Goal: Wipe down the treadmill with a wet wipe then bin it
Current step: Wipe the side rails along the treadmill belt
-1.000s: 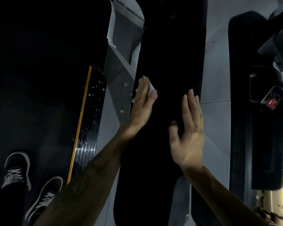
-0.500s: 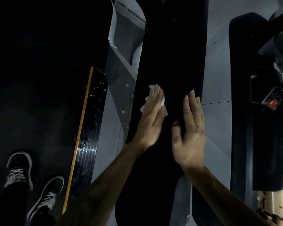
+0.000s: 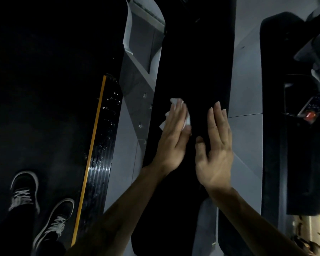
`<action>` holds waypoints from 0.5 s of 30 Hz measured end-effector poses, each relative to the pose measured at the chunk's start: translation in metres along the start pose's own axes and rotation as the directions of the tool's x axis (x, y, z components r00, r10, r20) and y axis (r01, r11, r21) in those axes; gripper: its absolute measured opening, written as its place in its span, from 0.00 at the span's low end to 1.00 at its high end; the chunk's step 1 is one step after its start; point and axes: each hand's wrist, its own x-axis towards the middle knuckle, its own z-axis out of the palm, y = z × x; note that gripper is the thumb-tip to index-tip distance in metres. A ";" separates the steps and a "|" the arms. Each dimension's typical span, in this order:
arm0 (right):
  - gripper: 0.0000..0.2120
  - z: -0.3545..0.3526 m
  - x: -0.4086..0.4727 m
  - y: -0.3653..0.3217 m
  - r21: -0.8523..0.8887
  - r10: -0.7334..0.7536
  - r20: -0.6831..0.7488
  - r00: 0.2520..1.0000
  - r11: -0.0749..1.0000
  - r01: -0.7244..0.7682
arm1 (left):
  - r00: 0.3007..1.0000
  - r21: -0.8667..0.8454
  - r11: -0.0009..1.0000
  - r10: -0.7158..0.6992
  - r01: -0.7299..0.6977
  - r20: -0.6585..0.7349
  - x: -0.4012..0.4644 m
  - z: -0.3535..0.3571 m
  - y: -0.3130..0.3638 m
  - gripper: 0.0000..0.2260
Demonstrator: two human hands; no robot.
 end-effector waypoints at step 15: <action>0.25 -0.007 0.003 0.002 0.094 0.031 -0.004 1.000 0.995 -0.030 | 0.998 0.061 0.997 0.048 -0.050 0.040 0.009 0.001 0.008 0.25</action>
